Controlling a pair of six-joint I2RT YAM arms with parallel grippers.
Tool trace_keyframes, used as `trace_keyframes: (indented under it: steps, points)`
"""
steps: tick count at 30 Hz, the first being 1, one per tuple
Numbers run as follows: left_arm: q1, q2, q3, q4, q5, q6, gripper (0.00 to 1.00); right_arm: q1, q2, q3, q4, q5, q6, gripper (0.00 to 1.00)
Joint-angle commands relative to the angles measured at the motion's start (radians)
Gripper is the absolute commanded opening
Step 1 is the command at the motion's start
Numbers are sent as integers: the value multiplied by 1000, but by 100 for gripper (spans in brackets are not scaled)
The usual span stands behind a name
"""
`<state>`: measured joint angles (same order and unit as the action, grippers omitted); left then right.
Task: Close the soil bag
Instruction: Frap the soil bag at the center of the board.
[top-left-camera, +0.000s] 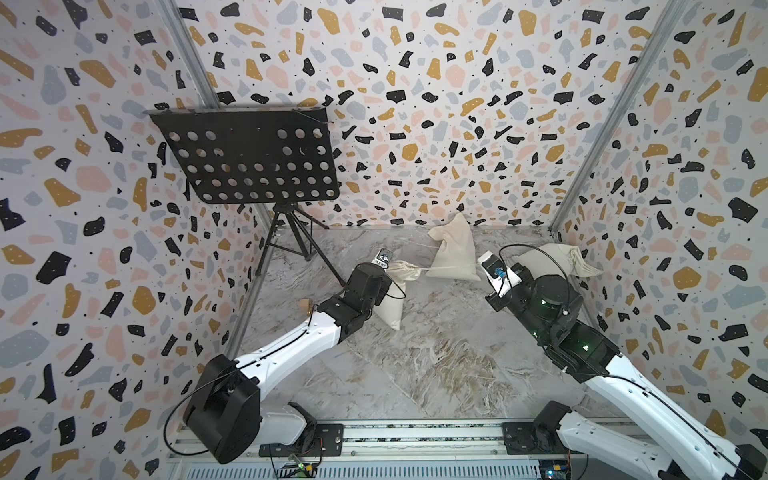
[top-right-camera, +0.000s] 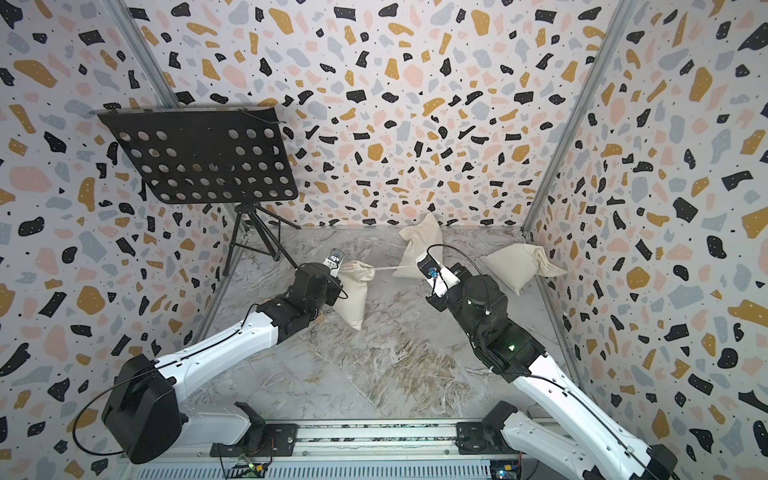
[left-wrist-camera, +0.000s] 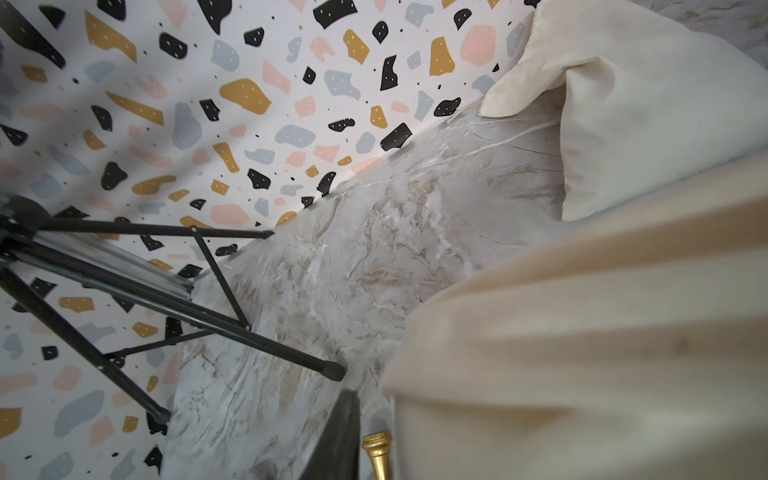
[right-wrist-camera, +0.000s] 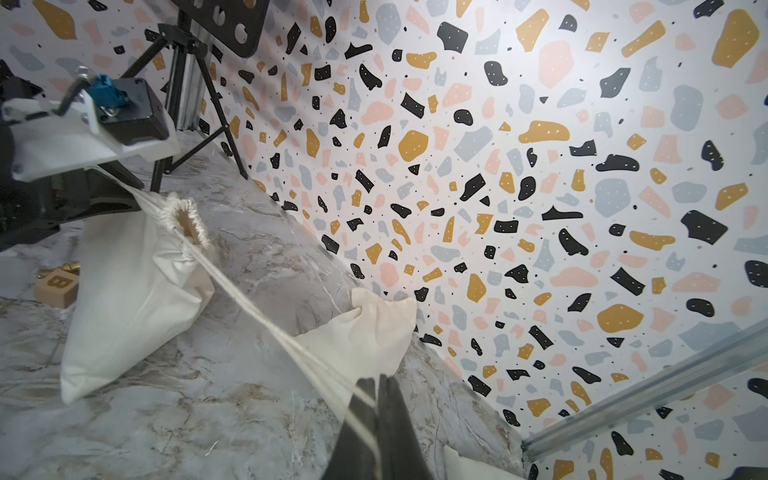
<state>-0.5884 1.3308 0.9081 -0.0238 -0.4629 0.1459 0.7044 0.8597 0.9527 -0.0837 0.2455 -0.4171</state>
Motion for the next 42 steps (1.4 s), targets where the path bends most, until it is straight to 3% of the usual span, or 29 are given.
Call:
trace_keyframes:
  steps: [1, 4, 12, 15, 19, 23, 28, 34, 38, 42]
  points:
    - [87, -28, -46, -80, -81, -34, 15, -34, -20, 95, 144, 31, 75, 0]
    - [91, -30, -57, -65, 10, -5, 22, -34, 26, 111, 166, -90, 108, 0]
    - [85, -273, -205, 153, 524, 6, 73, -32, 266, 279, 94, -334, 160, 0]
    - [70, -325, -182, 165, 638, 1, 82, -30, 312, 328, 75, -373, 178, 0]
    - [25, -295, -107, 190, 766, 14, 91, -22, 330, 351, 73, -387, 181, 0]
    - [-39, -199, 25, 159, 863, 72, 92, -19, 325, 359, 58, -377, 175, 0]
    - [-84, -61, 160, 147, 883, 93, 93, -17, 292, 366, 47, -376, 165, 0]
    - [-121, 55, 314, 96, 814, 105, 88, -17, 269, 382, -10, -386, 148, 0]
    - [-122, 106, 389, 25, 755, 116, 75, -17, 257, 378, -7, -383, 144, 0]
    - [-122, 107, 348, 31, 703, 141, 42, -17, 240, 375, -10, -364, 128, 0]
